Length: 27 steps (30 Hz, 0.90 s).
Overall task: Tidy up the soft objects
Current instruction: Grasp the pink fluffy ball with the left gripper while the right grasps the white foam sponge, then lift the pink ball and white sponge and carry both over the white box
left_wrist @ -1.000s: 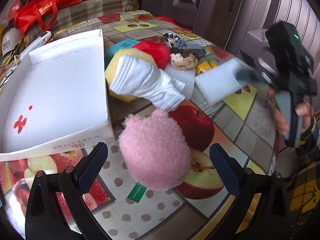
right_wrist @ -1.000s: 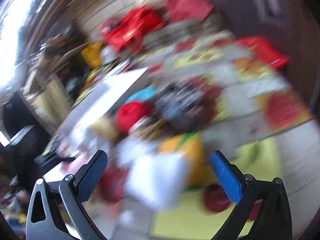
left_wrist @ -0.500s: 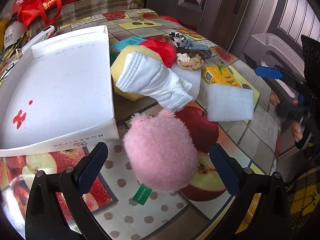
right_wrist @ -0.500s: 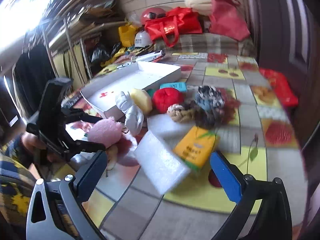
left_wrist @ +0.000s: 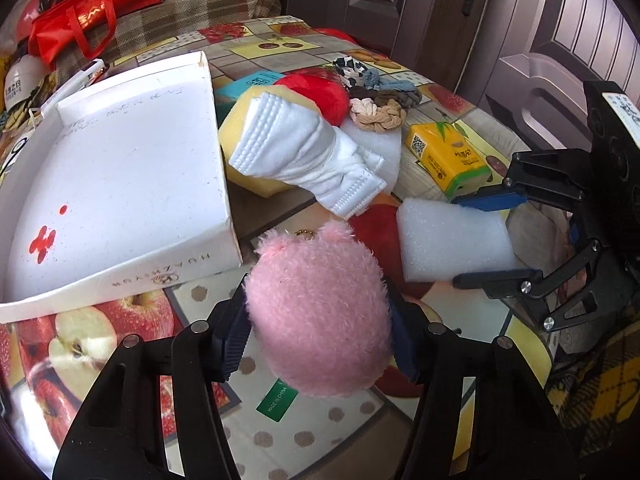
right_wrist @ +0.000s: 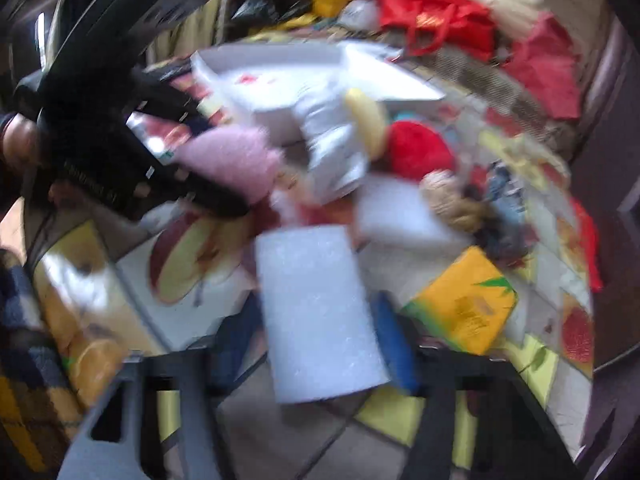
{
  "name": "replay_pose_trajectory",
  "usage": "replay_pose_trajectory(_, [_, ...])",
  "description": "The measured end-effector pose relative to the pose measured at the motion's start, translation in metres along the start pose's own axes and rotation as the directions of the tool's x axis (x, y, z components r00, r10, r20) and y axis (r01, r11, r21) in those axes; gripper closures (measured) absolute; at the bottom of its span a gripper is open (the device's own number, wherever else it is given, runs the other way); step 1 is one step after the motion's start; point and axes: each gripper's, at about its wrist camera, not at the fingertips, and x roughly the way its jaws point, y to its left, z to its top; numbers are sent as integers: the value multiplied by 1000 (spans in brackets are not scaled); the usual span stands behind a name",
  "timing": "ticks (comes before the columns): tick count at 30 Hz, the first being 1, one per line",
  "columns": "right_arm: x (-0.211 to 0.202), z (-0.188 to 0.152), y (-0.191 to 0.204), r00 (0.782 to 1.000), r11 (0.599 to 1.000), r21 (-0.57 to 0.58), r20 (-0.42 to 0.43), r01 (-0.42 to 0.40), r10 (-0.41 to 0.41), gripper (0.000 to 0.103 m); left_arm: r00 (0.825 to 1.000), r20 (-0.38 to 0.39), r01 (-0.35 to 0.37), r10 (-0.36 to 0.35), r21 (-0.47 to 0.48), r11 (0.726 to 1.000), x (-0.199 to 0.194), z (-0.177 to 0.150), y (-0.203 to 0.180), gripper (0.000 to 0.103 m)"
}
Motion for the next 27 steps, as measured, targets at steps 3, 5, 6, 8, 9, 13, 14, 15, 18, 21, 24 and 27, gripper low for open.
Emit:
replay_pose_trajectory(3, [-4,0,-2,999,999,38,13,-37,36,51,999,41,-12,13,-21,1000,-9,-2,2,46])
replay_pose_trajectory(5, [-8,0,-5,998,996,73,42,-49,46,51,996,90,-6,8,-19,1000,-20,-5,3,46])
replay_pose_trajectory(6, [-14,1,-10,996,993,101,72,-67,60,51,992,123,-24,26,-18,1000,-27,-7,2,46])
replay_pose_trajectory(8, [-24,4,-14,990,988,134,125,-83,66,51,982,181,-46,49,-19,999,-39,-9,2,46])
replay_pose_trajectory(9, [-31,7,-18,984,983,160,167,-95,68,51,975,212,-61,67,-31,998,-46,-9,3,46])
replay_pose_trajectory(13, [-47,20,-28,960,968,230,276,-102,35,51,943,310,-94,121,-101,990,-68,-2,16,46])
replay_pose_trajectory(14, [-52,24,-31,951,962,253,310,-101,18,51,929,340,-109,148,-131,985,-76,2,23,46])
replay_pose_trajectory(15, [-54,26,-34,944,958,268,330,-105,11,51,920,358,-112,162,-156,981,-82,5,30,46])
replay_pose_trajectory(18, [-61,34,-43,918,935,329,396,-130,-11,51,897,410,-69,167,-243,967,-99,10,50,46])
replay_pose_trajectory(21, [-67,36,-47,902,920,366,431,-141,-33,51,874,453,-23,176,-323,946,-119,8,68,46])
replay_pose_trajectory(24, [-79,34,-49,885,913,390,460,-124,-76,51,832,508,-15,221,-378,926,-149,1,78,46])
replay_pose_trajectory(27, [-101,29,-62,856,890,440,500,-120,-132,51,749,596,-14,289,-423,906,-208,-8,87,46])
